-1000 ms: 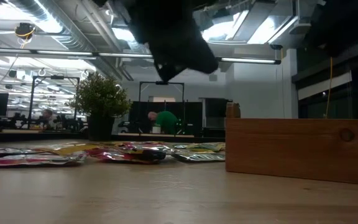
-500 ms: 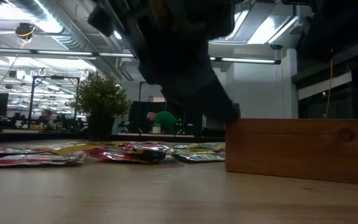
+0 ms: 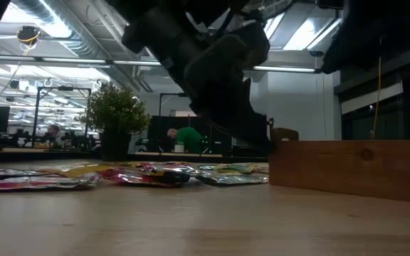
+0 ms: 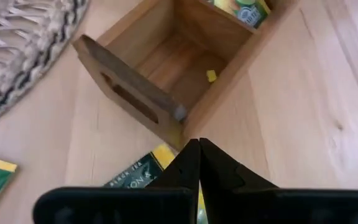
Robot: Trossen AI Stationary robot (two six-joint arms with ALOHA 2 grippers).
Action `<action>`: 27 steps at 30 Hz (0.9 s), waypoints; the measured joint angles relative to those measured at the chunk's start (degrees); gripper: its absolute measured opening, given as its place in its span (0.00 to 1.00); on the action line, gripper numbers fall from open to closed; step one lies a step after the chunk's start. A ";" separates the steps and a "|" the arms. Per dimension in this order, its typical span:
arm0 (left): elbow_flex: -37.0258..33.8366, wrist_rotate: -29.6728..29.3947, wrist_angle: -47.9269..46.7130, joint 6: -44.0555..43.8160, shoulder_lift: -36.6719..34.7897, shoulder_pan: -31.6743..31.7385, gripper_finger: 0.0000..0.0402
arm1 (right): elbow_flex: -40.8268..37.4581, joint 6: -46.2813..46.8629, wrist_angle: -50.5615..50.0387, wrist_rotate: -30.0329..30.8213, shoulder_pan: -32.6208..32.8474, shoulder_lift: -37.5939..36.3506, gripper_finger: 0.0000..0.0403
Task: Pick & Place Tea
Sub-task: Move the wooden organizer to the middle right of the table, then put the yellow tea bag into the middle slot of the wooden organizer
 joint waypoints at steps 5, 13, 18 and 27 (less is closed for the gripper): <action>0.57 -4.83 -15.81 3.25 -7.29 0.58 0.00 | 0.00 -1.61 2.07 1.13 -4.15 -0.04 0.22; -4.59 -5.85 -18.85 8.13 -15.17 7.17 0.00 | 0.00 -8.97 2.15 -1.25 -15.01 -0.03 0.22; -8.94 2.12 -12.33 8.16 -15.66 16.21 0.01 | 0.02 -12.32 4.58 -7.51 -21.78 0.61 0.20; -10.69 13.92 -9.32 5.83 -15.09 26.19 0.02 | 0.02 -17.23 10.87 -17.35 -27.92 7.40 0.02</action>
